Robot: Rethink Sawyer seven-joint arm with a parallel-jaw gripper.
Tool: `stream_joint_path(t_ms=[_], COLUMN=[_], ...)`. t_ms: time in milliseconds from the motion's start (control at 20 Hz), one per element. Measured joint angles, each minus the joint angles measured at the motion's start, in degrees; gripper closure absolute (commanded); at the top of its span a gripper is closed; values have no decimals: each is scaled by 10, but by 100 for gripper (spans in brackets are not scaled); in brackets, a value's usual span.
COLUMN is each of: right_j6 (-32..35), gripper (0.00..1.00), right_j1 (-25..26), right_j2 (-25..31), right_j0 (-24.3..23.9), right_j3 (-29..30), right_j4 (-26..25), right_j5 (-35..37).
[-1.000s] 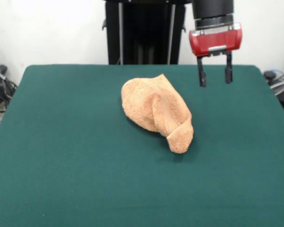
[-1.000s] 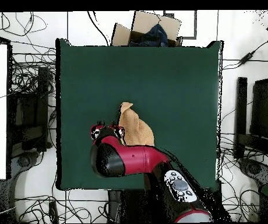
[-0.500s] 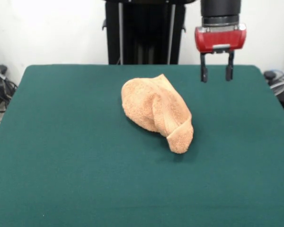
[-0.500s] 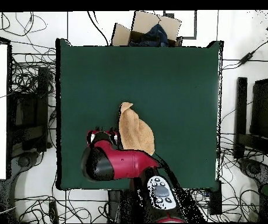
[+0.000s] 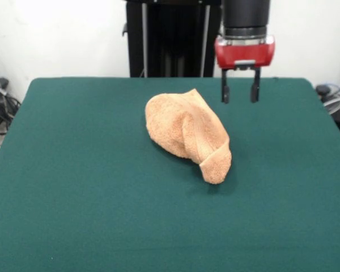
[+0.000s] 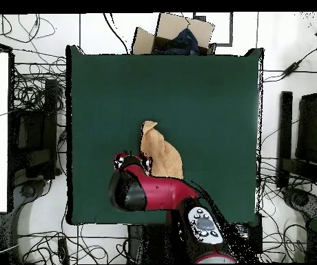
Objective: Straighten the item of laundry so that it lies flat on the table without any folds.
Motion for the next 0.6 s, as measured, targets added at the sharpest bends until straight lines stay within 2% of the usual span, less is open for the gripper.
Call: stream_joint_path(t_ms=[600], right_j6=[0], gripper=[0], right_j1=[43], right_j2=[-5], right_j0=[-30], right_j3=[-7], right_j4=[0], right_j5=[0])
